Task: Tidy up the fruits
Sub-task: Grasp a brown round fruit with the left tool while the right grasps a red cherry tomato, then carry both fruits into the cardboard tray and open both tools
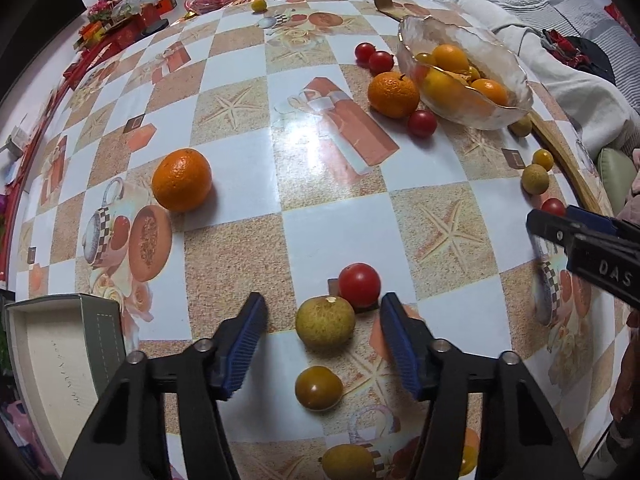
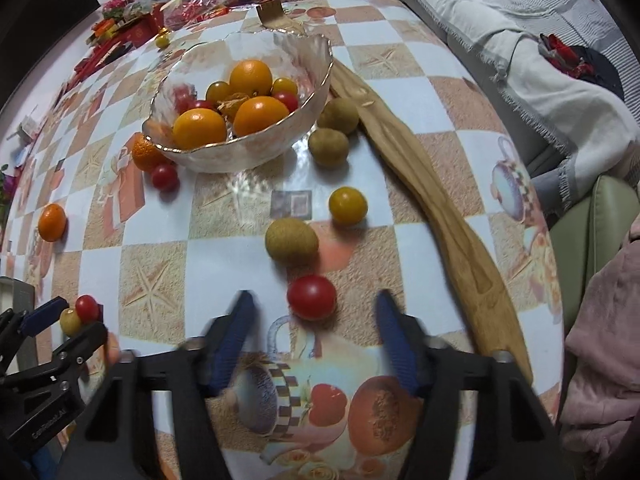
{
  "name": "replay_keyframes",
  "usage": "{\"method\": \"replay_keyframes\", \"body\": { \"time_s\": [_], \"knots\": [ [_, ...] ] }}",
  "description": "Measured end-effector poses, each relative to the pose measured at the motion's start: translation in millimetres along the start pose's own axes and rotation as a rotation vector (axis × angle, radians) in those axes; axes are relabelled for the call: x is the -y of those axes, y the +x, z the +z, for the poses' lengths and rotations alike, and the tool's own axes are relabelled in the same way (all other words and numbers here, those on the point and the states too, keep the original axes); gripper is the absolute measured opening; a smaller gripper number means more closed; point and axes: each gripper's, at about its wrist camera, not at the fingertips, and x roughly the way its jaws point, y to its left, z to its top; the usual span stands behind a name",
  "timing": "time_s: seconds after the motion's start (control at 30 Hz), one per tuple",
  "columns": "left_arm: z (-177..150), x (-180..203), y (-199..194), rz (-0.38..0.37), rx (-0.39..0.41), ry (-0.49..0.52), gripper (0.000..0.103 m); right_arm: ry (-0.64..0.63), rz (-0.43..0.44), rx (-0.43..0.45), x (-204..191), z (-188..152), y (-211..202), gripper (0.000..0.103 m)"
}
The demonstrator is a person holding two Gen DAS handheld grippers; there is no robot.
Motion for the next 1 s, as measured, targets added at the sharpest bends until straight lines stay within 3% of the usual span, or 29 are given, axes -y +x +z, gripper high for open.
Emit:
{"method": "replay_keyframes", "body": {
  "time_s": [0.07,0.17,0.53,0.8,1.0],
  "knots": [
    [-2.3,3.8,-2.8,-0.007,0.010,0.006,0.038,0.001,0.011,0.008,3.1,1.2,-1.6,0.025],
    [-4.6,5.4,-5.9,-0.017,0.019,0.003,0.028,0.029,0.060,0.003,9.8,1.7,-2.8,0.026],
    [-16.5,-14.6,-42.6,-0.083,0.060,-0.038,0.028,0.066,0.161,0.015,4.7,-17.9,-33.1,0.026],
    [-30.2,-55.7,-64.4,-0.066,0.073,-0.093,0.028,0.013,0.213,0.009,-35.8,-25.6,-53.1,0.026],
    [-51.6,-97.6,-76.7,-0.021,0.075,-0.151,0.028,-0.069,0.265,-0.008,-89.4,-29.1,-61.8,0.026]
  ]
}}
